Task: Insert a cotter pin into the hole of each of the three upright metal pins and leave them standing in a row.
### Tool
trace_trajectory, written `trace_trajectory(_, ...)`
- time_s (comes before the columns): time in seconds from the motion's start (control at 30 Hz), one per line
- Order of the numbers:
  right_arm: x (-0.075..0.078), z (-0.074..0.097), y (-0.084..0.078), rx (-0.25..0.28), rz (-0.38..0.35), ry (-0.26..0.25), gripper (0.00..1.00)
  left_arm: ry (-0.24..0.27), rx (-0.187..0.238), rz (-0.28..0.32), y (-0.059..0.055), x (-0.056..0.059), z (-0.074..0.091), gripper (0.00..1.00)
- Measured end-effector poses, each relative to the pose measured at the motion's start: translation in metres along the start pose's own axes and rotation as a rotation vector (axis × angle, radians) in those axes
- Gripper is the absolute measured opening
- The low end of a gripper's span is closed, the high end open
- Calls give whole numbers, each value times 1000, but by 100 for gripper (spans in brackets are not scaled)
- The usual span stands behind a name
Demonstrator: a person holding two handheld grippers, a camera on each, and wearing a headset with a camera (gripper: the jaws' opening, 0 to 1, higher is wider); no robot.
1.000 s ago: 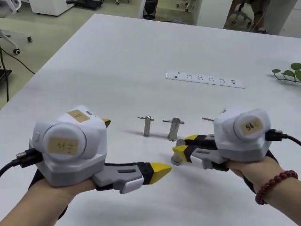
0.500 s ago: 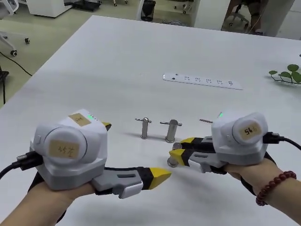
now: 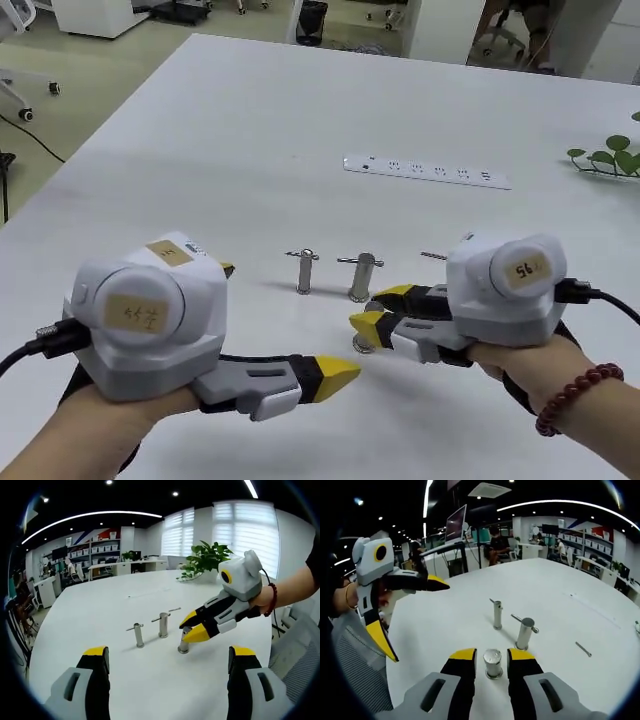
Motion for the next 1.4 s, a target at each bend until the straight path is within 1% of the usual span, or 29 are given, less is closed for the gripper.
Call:
trace_trajectory(0.2,5,7,2,-6,-26,6,27,-2,6,-3,1,2,0,99)
trace_trajectory(0.33,11,12,1,-17,-38,5,31,-3,13,-2,2,2,0,99)
trace_trajectory(0.37,12,13,0,-21,-33,4,31,-6,10,-2,2,3,-1,99)
trace_trajectory(0.4,15,15,-2,-36,-11,1,30,-6,5,-4,1,3,-1,99)
trace_trajectory(0.5,20,18,-4,-37,-7,-9,29,-7,-3,-13,1,4,-2,99)
trace_trajectory(0.57,24,21,-4,-40,-11,-8,28,-9,-1,-8,1,4,-3,99)
trace_trajectory(0.63,28,22,-6,-46,-10,-8,27,-12,13,-3,2,5,-3,99)
trace_trajectory(0.67,32,22,-7,-47,-10,-14,27,-11,15,-5,2,4,-4,99)
trace_trajectory(0.77,38,25,-7,-55,-27,-15,27,-9,7,-7,1,4,-4,99)
trace_trajectory(0.87,50,25,-8,-69,-9,-42,26,-6,6,0,1,3,-4,99)
trace_trajectory(1.03,68,25,-5,-79,-22,-59,25,0,1,-2,0,1,-5,99)
trace_trajectory(1.17,81,22,-4,-88,-27,-75,25,2,4,-4,0,1,-4,99)
trace_trajectory(1.27,94,19,-2,-102,-18,-90,25,4,-4,-5,-1,0,-5,99)
trace_trajectory(1.3,95,18,-2,-104,-17,-92,24,3,-9,-4,-2,1,-5,98)
trace_trajectory(1.4,107,14,-1,-123,-14,-99,24,2,-13,-4,-3,1,-5,97)
Point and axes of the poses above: the centre of the closed fingertips' face, and the gripper's own axes: z roughly backward along the fingers, x roughly to its right, y roughly out of its top, the point moved 5 cm from there along z, roughly backward along the fingers, and after that the axes turned 13 degrees about -y, right-handed, at the moved point
